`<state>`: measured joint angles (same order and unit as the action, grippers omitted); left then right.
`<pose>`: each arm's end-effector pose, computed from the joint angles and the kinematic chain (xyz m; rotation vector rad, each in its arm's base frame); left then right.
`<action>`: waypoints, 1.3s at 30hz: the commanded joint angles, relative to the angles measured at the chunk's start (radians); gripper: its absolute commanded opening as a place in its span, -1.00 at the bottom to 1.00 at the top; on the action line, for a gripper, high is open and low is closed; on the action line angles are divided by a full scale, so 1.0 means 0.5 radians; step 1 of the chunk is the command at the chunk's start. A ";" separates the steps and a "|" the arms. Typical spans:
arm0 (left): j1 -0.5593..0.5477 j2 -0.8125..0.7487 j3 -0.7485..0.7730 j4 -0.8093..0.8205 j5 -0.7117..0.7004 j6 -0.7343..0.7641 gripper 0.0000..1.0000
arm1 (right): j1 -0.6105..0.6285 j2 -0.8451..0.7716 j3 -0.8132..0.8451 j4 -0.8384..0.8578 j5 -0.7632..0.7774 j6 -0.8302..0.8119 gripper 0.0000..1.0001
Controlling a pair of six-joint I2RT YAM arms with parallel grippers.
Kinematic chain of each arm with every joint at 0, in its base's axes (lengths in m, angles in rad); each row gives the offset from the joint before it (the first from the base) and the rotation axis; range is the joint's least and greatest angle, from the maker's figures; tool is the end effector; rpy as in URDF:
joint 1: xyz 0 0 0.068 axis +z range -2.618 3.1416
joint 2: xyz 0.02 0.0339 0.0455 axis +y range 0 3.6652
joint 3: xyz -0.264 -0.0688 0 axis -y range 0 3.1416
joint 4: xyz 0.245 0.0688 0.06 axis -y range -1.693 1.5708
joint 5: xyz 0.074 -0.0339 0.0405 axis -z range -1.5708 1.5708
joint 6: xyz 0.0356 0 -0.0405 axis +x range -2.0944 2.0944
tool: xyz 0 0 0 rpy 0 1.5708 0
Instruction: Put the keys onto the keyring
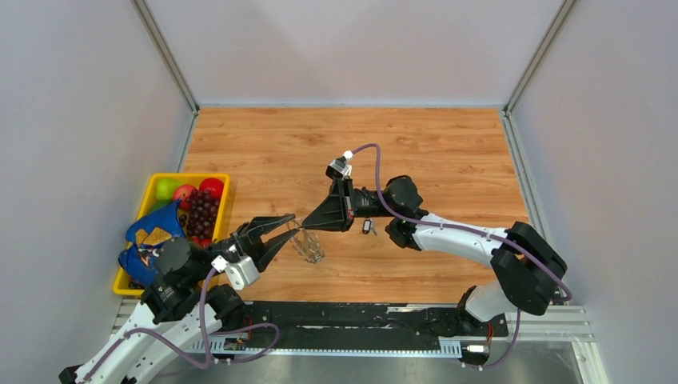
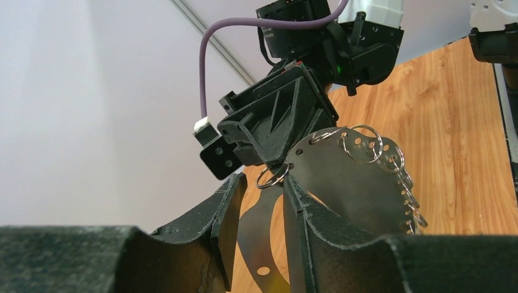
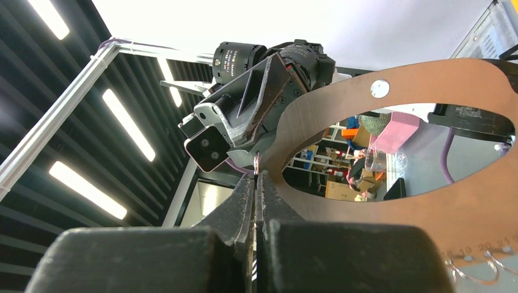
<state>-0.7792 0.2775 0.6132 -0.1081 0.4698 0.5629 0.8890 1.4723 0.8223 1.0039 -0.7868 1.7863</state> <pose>0.0461 -0.0682 0.3470 1.1379 0.7907 -0.4959 0.1811 0.2631 0.3101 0.1669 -1.8777 -2.4172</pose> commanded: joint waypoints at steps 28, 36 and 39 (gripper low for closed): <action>-0.038 -0.016 0.009 0.014 0.116 -0.024 -0.99 | 0.039 -0.005 0.067 -0.032 0.001 0.023 -1.00; -0.048 0.014 0.030 -0.028 0.133 -0.023 -0.93 | 0.041 -0.013 0.076 -0.042 -0.009 0.022 -1.00; -0.048 0.017 0.037 -0.049 0.142 -0.018 -0.83 | 0.040 -0.015 0.068 -0.030 -0.010 0.030 -1.00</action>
<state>-0.7925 0.2703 0.6086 -0.1085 0.4892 0.5663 0.9066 1.4723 0.8223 0.9573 -0.8185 1.7901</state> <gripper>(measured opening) 0.061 0.006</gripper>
